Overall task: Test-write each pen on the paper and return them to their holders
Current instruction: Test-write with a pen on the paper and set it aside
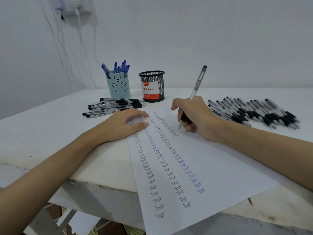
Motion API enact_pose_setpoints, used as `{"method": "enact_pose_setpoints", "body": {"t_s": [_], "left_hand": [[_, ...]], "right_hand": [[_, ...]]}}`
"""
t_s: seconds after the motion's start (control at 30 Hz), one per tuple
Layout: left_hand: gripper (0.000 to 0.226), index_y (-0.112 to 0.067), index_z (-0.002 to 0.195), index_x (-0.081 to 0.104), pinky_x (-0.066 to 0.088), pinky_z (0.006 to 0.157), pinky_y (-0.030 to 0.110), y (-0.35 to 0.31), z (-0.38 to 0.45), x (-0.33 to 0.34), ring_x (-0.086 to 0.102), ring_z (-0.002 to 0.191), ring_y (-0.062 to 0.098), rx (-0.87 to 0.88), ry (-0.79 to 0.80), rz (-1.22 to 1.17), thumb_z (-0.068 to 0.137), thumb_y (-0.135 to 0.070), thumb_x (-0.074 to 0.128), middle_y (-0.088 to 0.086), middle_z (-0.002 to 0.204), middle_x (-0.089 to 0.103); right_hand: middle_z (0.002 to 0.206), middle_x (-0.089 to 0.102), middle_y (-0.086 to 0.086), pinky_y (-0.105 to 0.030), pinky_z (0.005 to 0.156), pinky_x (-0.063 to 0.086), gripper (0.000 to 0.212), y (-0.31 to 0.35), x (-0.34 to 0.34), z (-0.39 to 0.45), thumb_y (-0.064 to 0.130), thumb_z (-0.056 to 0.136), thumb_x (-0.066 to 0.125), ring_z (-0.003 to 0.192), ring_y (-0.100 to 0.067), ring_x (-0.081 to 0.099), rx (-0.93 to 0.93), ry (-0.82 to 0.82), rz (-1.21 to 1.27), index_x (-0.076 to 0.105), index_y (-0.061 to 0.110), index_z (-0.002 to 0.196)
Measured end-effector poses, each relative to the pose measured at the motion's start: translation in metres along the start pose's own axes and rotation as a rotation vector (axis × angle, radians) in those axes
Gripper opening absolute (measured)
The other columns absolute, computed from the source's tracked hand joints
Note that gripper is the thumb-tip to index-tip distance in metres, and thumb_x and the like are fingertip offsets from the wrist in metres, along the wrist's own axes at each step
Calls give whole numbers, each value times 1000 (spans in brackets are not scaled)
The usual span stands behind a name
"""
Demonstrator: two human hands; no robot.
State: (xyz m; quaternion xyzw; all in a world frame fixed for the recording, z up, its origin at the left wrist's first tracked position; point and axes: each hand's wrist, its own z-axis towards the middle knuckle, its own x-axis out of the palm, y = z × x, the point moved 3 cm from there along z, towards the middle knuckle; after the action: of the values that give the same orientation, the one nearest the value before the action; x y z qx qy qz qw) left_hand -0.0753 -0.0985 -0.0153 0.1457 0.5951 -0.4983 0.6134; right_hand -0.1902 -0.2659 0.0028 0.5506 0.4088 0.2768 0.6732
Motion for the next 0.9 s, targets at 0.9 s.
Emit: {"method": "enact_pose_setpoints", "body": {"t_s": [0.9], "left_hand": [[34, -38, 122, 57, 25, 104, 16, -2, -1, 0, 38, 125, -3, -6, 10, -23, 89, -43, 54, -21, 131, 49]], "right_hand": [[38, 44, -1, -12, 34, 24, 16, 6, -13, 16, 13, 89, 45, 31, -14, 33, -86, 32, -193, 56, 3, 95]]}}
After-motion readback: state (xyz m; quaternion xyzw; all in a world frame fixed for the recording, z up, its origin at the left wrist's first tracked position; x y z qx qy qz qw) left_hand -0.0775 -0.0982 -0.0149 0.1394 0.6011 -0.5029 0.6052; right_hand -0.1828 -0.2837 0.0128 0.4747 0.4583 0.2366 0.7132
